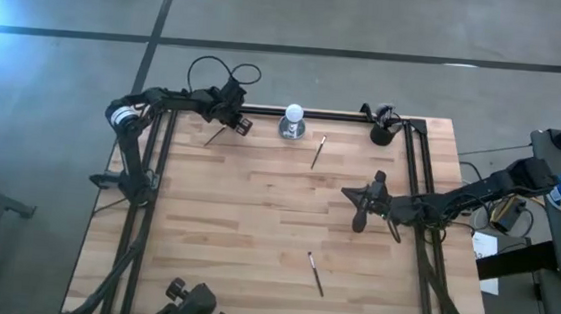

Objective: Pick & Place Makeup Supplies
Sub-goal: Put the makeup brush into the makeup holder

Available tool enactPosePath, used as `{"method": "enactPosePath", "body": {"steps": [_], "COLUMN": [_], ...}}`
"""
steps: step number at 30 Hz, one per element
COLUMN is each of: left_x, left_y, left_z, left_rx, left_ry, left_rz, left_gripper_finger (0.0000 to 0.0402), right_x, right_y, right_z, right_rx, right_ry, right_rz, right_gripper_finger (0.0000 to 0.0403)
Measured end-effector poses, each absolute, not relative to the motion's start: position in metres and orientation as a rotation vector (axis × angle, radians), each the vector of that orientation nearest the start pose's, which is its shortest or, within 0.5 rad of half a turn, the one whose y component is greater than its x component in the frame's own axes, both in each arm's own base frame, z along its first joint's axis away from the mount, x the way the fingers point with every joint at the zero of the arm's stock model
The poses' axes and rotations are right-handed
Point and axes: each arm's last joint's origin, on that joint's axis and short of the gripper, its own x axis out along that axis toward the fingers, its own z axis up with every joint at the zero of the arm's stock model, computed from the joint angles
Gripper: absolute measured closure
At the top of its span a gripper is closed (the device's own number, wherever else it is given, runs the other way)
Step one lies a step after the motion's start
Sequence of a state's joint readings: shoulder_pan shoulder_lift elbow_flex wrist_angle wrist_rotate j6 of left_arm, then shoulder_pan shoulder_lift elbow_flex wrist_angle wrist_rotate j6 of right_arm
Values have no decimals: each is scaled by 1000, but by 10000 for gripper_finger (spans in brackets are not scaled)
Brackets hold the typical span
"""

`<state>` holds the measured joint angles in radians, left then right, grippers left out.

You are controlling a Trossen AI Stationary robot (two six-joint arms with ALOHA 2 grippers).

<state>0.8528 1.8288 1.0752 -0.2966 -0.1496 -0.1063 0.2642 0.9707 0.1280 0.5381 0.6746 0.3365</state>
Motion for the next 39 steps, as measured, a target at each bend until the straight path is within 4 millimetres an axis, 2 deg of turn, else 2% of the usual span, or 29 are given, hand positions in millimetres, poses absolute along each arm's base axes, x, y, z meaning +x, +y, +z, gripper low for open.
{"method": "enactPosePath", "body": {"steps": [16,28,31,36,39], "left_x": [230,218,218,216,214], "left_y": [278,282,282,280,277], "left_z": [162,150,150,144,140], "left_rx": [-466,-486,-488,-512,-526], "left_ry": [974,997,996,964,935], "left_rz": [1005,1026,1025,1050,1075], "left_gripper_finger": [333,334,346,393,397], "right_x": [164,164,164,164,164], "right_y": [26,26,26,26,26], "right_z": [151,151,151,151,151], "right_rx": [187,185,183,182,180], "right_ry": [203,204,205,205,208], "right_rz": [-447,-447,-447,-447,-448], "right_gripper_finger": [394,394,394,394,394]}}
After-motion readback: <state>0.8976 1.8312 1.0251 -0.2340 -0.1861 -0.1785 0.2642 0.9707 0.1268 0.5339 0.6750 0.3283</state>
